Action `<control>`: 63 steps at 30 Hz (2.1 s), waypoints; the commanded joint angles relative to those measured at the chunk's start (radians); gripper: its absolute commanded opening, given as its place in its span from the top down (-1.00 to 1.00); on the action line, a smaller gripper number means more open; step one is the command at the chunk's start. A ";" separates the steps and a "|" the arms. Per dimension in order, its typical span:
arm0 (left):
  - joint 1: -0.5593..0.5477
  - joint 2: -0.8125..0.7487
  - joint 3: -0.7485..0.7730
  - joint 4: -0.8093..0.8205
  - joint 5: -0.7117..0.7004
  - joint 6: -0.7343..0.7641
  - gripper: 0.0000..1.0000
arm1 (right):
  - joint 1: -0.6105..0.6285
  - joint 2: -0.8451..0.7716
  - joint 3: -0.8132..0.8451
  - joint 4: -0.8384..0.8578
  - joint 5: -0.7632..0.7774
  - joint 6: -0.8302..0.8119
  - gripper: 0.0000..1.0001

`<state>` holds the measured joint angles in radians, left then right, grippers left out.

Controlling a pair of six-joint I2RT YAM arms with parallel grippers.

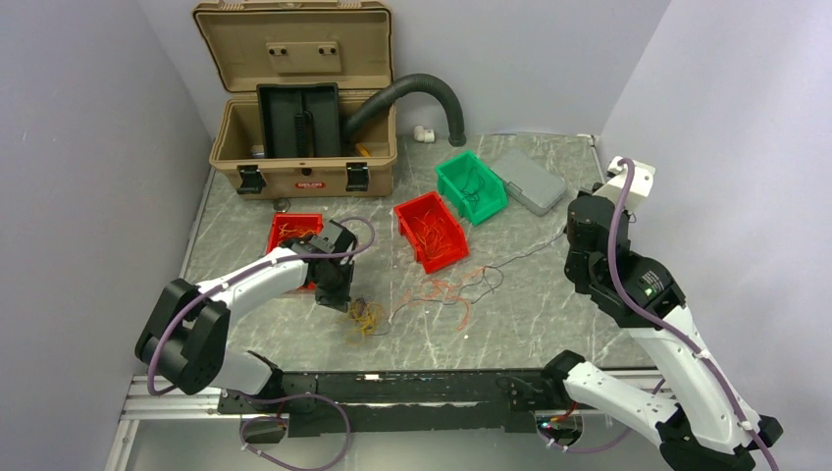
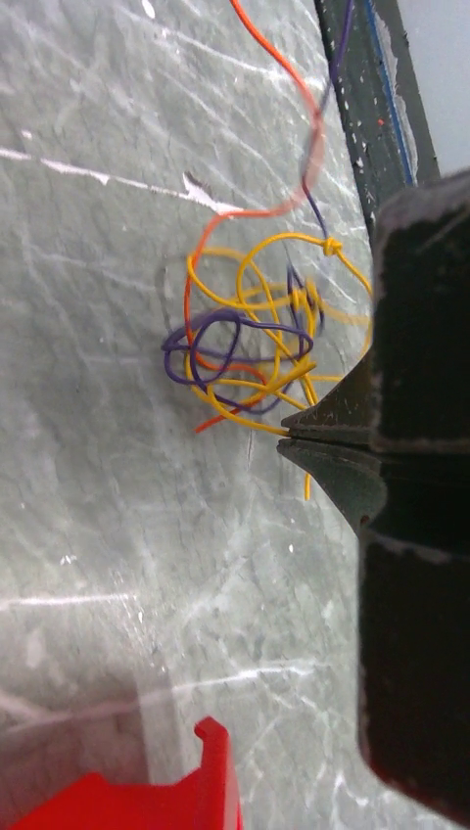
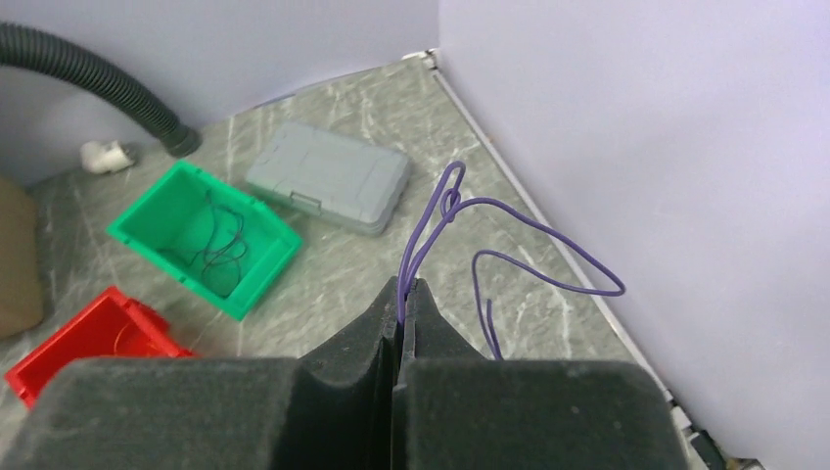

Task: Untangle the cables

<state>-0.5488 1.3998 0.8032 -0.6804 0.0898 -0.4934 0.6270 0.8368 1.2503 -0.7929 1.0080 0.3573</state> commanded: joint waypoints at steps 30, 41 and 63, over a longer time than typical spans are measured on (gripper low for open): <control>-0.361 0.059 0.399 0.247 0.099 0.258 -0.42 | -0.015 0.074 -0.060 0.016 -0.410 0.012 1.00; -0.399 0.360 0.580 0.332 0.295 0.194 -0.37 | -0.015 0.052 -0.039 0.021 -0.411 0.012 1.00; -0.124 -0.004 0.085 0.223 0.045 0.051 1.00 | -0.079 -0.020 -0.085 -0.115 -0.065 0.144 1.00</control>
<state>-0.6765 1.5002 0.9604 -0.4141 0.2287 -0.4164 0.5686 0.8570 1.1702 -0.8913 0.8318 0.4576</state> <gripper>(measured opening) 0.015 0.010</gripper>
